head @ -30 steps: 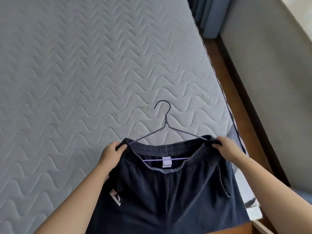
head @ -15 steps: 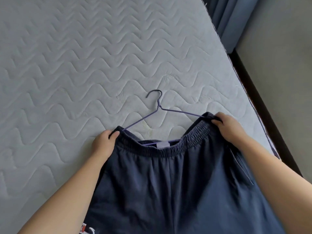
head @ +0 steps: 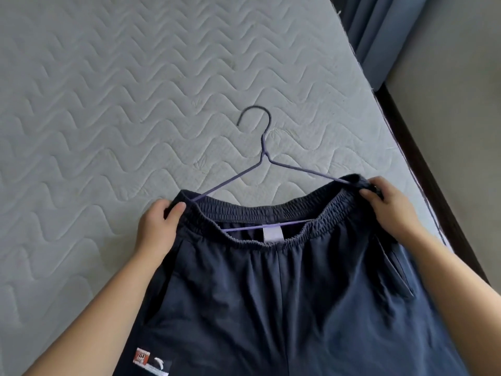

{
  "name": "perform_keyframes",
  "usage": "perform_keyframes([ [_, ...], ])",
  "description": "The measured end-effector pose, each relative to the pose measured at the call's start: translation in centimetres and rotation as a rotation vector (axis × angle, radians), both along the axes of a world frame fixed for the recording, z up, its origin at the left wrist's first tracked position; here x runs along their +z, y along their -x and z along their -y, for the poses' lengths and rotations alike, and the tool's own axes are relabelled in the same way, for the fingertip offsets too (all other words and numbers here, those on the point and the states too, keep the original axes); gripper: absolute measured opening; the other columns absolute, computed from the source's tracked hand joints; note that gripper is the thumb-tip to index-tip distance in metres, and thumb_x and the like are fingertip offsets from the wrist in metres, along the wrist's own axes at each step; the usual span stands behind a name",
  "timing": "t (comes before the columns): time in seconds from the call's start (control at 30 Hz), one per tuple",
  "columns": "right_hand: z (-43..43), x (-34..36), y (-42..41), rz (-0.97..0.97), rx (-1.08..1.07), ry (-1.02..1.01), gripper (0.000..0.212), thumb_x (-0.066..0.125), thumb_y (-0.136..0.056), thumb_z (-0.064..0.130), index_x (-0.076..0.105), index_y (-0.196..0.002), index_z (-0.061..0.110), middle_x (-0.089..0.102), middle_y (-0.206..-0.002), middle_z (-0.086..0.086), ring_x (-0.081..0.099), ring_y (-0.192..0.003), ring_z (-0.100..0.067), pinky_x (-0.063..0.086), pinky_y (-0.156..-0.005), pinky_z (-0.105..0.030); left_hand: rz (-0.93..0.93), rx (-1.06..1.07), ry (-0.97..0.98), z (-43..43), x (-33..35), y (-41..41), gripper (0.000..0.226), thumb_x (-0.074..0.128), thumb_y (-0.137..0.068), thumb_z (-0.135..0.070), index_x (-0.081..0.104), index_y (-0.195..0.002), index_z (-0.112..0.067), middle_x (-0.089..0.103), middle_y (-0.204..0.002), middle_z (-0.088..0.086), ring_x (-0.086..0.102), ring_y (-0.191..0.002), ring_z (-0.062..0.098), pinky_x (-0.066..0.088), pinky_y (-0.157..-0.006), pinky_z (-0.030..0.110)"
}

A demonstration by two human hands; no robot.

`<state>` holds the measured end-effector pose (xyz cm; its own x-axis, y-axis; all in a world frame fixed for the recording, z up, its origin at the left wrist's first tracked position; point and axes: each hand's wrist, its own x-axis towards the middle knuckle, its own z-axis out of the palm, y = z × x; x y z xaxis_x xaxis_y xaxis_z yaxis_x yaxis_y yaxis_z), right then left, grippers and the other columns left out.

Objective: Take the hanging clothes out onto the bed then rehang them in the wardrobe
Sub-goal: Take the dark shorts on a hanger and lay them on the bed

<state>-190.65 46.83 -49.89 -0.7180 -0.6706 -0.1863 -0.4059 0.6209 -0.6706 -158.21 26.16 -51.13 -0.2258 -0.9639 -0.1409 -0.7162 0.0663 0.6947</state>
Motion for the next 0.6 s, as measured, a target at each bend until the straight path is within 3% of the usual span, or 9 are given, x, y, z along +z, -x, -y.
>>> perform_keyframes([
  [0.13,0.2,-4.0,-0.1,0.011,-0.056,-0.176,0.016,0.05,-0.092,0.022,0.056,-0.102,0.011,0.061,-0.1,-0.015,0.055,-0.101,-0.033,0.031,-0.075,-0.03,0.096,0.043,-0.123,0.4,-3.9,0.8,0.03,0.051,-0.091,-0.027,0.057,-0.097,0.001,0.062,-0.097,0.019,0.057,-0.095,0.037,0.039,-0.075,0.036],
  [0.3,0.3,-4.6,0.7,0.024,-0.15,-0.23,0.033,0.055,-0.089,0.033,0.052,-0.112,0.009,0.061,-0.114,-0.019,0.055,-0.107,-0.036,0.04,-0.088,-0.038,0.184,0.024,-0.119,0.1,-4.5,1.0,0.037,0.048,-0.092,-0.027,0.052,-0.117,-0.001,0.056,-0.123,0.02,0.052,-0.111,0.037,0.04,-0.092,0.041],
  [0.43,-2.4,-2.9,-0.1,-0.01,-0.122,-0.266,0.038,0.052,-0.091,0.028,0.05,-0.122,0.007,0.053,-0.119,-0.024,0.052,-0.108,-0.038,0.04,-0.093,-0.04,0.242,-0.033,-0.103,-1.1,-2.8,-1.2,0.037,0.054,-0.088,-0.025,0.051,-0.121,-0.007,0.055,-0.126,0.017,0.05,-0.116,0.035,0.04,-0.099,0.045],
  [0.6,-10.8,0.9,-4.3,-0.07,-0.121,-0.326,0.04,0.054,-0.088,0.013,0.05,-0.126,0.002,0.052,-0.12,-0.028,0.049,-0.113,-0.042,0.038,-0.097,-0.045,0.26,-0.036,-0.065,-7.8,2.6,-5.7,0.037,0.056,-0.087,-0.015,0.052,-0.121,0.0,0.054,-0.123,0.022,0.049,-0.115,0.036,0.039,-0.1,0.043],
])
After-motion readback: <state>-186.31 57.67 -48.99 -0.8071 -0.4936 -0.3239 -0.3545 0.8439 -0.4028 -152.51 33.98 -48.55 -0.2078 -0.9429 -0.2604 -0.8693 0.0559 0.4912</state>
